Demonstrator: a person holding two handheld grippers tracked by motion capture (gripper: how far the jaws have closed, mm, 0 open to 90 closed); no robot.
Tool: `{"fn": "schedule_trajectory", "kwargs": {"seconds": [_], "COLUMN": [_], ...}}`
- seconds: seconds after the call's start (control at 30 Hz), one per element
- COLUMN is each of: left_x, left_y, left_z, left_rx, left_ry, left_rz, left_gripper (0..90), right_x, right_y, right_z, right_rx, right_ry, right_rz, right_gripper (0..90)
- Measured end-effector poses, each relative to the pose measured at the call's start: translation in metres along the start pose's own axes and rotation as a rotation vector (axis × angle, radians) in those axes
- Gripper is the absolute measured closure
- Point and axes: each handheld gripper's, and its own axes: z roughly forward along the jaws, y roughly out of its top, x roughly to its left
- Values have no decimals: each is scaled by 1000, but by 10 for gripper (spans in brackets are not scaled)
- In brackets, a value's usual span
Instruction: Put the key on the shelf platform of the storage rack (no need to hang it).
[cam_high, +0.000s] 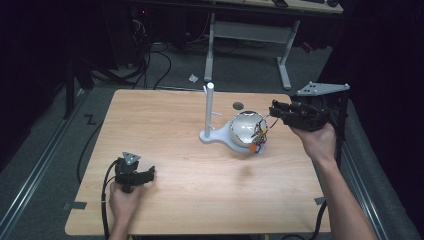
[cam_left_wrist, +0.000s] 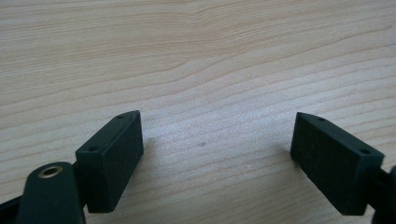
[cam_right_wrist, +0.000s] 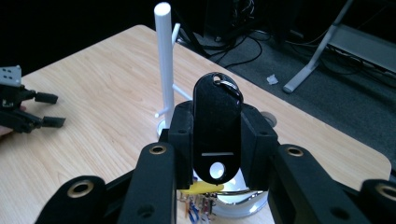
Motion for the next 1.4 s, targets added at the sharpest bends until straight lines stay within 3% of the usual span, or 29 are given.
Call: {"fn": "schedule_trajectory", "kwargs": {"seconds": [0.27, 0.6, 1.4], "left_x": [0, 0, 0], "left_y": [0, 0, 0], "left_z": [0, 0, 0], "left_rx": [1, 0, 0], "left_ry": [-1, 1, 0], "left_rz": [1, 0, 0], "left_gripper": [175, 175, 175], "right_x": [-7, -14, -24], "right_y": [20, 31, 14], "right_z": [5, 19, 66], "right_rx": [-13, -6, 69], "right_ry": [-12, -23, -14], "right_rz": [7, 24, 78], "right_gripper": [704, 704, 703]}}
